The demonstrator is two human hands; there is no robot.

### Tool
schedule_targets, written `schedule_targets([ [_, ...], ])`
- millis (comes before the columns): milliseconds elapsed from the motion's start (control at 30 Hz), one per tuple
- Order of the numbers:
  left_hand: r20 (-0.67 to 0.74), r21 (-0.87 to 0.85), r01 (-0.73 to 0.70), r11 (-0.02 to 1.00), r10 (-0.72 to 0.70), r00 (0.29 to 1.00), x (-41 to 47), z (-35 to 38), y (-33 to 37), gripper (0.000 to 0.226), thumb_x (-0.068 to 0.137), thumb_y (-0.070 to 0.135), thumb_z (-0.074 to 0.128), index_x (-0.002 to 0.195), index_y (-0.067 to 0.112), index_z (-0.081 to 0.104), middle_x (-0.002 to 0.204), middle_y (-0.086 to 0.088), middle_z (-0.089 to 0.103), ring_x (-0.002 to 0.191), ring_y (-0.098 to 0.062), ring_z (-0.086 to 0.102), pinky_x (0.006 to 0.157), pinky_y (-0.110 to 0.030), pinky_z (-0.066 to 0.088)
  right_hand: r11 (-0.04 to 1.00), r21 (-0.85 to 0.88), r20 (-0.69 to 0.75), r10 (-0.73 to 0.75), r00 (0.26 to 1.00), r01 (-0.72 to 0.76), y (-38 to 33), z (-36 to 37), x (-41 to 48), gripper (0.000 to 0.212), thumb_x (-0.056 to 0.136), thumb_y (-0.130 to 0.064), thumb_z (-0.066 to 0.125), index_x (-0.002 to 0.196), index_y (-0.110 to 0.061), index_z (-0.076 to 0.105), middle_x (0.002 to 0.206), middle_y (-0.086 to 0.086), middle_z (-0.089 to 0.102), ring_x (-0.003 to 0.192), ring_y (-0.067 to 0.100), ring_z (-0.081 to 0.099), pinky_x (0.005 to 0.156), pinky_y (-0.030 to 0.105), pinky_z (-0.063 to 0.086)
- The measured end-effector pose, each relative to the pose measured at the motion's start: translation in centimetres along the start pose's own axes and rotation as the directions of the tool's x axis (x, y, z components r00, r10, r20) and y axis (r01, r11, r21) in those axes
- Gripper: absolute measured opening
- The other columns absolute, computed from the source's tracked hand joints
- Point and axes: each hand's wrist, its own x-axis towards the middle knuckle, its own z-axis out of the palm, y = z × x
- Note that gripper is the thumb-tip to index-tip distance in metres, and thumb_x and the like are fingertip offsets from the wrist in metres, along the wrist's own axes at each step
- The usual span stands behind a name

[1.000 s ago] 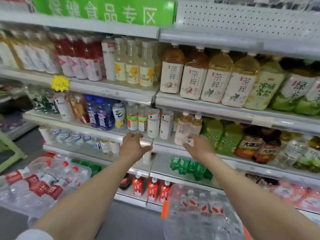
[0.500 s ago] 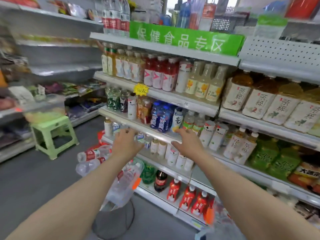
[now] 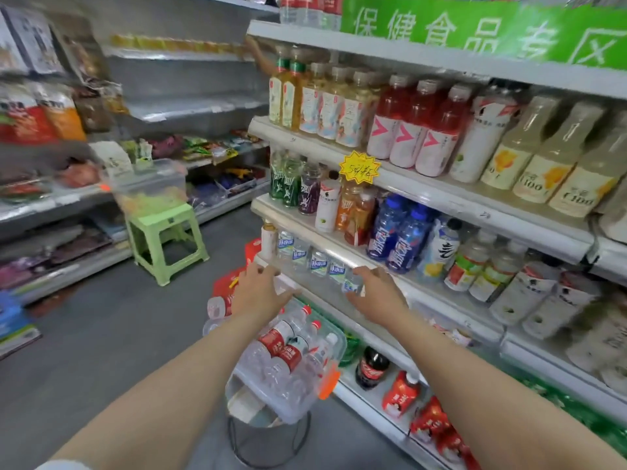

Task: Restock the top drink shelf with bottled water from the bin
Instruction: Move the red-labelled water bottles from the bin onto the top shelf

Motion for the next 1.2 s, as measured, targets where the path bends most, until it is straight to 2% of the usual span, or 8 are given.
schedule_targets([
  [367, 0.237, 0.076, 0.163, 0.984, -0.176, 0.955, 12.3, 4.8, -6.0, 0.057, 0.086, 0.045, 0.071, 0.136, 0.024, 0.052, 0.144, -0.009, 0.039, 0.130, -0.032, 0.042, 0.102, -0.041, 0.043, 0.998, 0.052, 0.265, 0.031, 0.964, -0.046, -0.7, 8.2, 12.7, 0.060, 0.097, -0.039, 0.063, 0.151, -0.021, 0.042, 0.145, 0.015, 0.045, 0.135, 0.033, 0.044, 0.105, 0.038, 0.042],
  [500, 0.351, 0.083, 0.179, 0.980, -0.197, 0.915, 14.4, 7.6, -8.6, 0.059, 0.085, 0.043, 0.073, 0.136, 0.022, 0.053, 0.145, -0.010, 0.037, 0.131, -0.033, 0.042, 0.106, -0.040, 0.040, 0.987, 0.057, 0.377, 0.118, 0.919, -0.150, -0.6, 11.8, 14.2, 0.061, 0.097, -0.041, 0.063, 0.149, -0.018, 0.044, 0.142, 0.017, 0.047, 0.134, 0.034, 0.046, 0.106, 0.037, 0.044],
  [667, 0.496, 0.081, 0.166, 0.983, -0.184, 0.848, 17.2, 10.8, -12.4, 0.060, 0.083, 0.041, 0.074, 0.136, 0.021, 0.053, 0.139, -0.014, 0.042, 0.126, -0.032, 0.045, 0.105, -0.039, 0.042, 0.932, 0.138, 0.426, 0.250, 0.869, -0.335, -1.1, 17.1, 14.4, 0.058, 0.093, -0.040, 0.066, 0.143, -0.014, 0.054, 0.142, 0.010, 0.059, 0.129, 0.026, 0.056, 0.099, 0.026, 0.043],
  [767, 0.554, 0.137, 0.098, 0.986, -0.158, 0.817, 19.3, 12.5, -14.3, 0.060, 0.081, 0.048, 0.073, 0.133, 0.025, 0.056, 0.135, -0.013, 0.050, 0.126, -0.031, 0.047, 0.106, -0.038, 0.040, 0.816, 0.204, 0.506, 0.386, 0.771, -0.542, -2.2, 19.7, 13.8, 0.061, 0.092, -0.043, 0.070, 0.143, -0.015, 0.051, 0.142, 0.006, 0.058, 0.127, 0.024, 0.057, 0.086, 0.023, 0.039],
  [933, 0.595, 0.239, -0.095, 0.966, -0.068, 0.801, 21.6, 13.8, -17.5, 0.055, 0.079, 0.053, 0.067, 0.131, 0.035, 0.058, 0.136, -0.004, 0.054, 0.131, -0.029, 0.042, 0.110, -0.038, 0.034, 0.412, 0.371, 0.571, 0.606, 0.554, -0.832, -4.4, 23.0, 12.7, 0.066, 0.087, -0.042, 0.078, 0.141, -0.014, 0.053, 0.141, 0.008, 0.057, 0.119, 0.021, 0.058, 0.093, 0.023, 0.044],
  [1000, 0.617, 0.198, -0.119, 0.973, -0.029, 0.787, 21.9, 14.3, -18.8, 0.055, 0.081, 0.053, 0.068, 0.132, 0.035, 0.058, 0.143, -0.002, 0.045, 0.134, -0.029, 0.036, 0.113, -0.039, 0.028, 0.330, 0.377, 0.582, 0.643, 0.498, -0.866, -5.1, 23.9, 12.7, 0.068, 0.087, -0.042, 0.079, 0.141, -0.011, 0.054, 0.139, 0.011, 0.058, 0.119, 0.023, 0.059, 0.100, 0.028, 0.046],
  [1100, 0.641, 0.170, -0.164, 0.972, 0.017, 0.768, 22.2, 14.7, -20.0, 0.056, 0.081, 0.055, 0.069, 0.133, 0.036, 0.058, 0.149, -0.001, 0.036, 0.139, -0.029, 0.027, 0.115, -0.042, 0.024, 0.255, 0.418, 0.588, 0.656, 0.474, -0.872, -6.0, 24.9, 12.8, 0.073, 0.088, -0.042, 0.078, 0.146, -0.008, 0.050, 0.143, 0.014, 0.057, 0.128, 0.028, 0.057, 0.111, 0.040, 0.044],
  [1200, 0.624, 0.110, -0.131, 0.985, 0.034, 0.781, 22.1, 15.1, -20.7, 0.055, 0.078, 0.054, 0.074, 0.128, 0.036, 0.063, 0.151, 0.000, 0.034, 0.141, -0.029, 0.023, 0.117, -0.044, 0.021, 0.101, 0.524, 0.606, 0.653, 0.454, -0.845, -6.7, 25.7, 12.4, 0.074, 0.087, -0.037, 0.080, 0.148, -0.009, 0.048, 0.146, 0.014, 0.055, 0.131, 0.030, 0.056, 0.112, 0.046, 0.045],
])
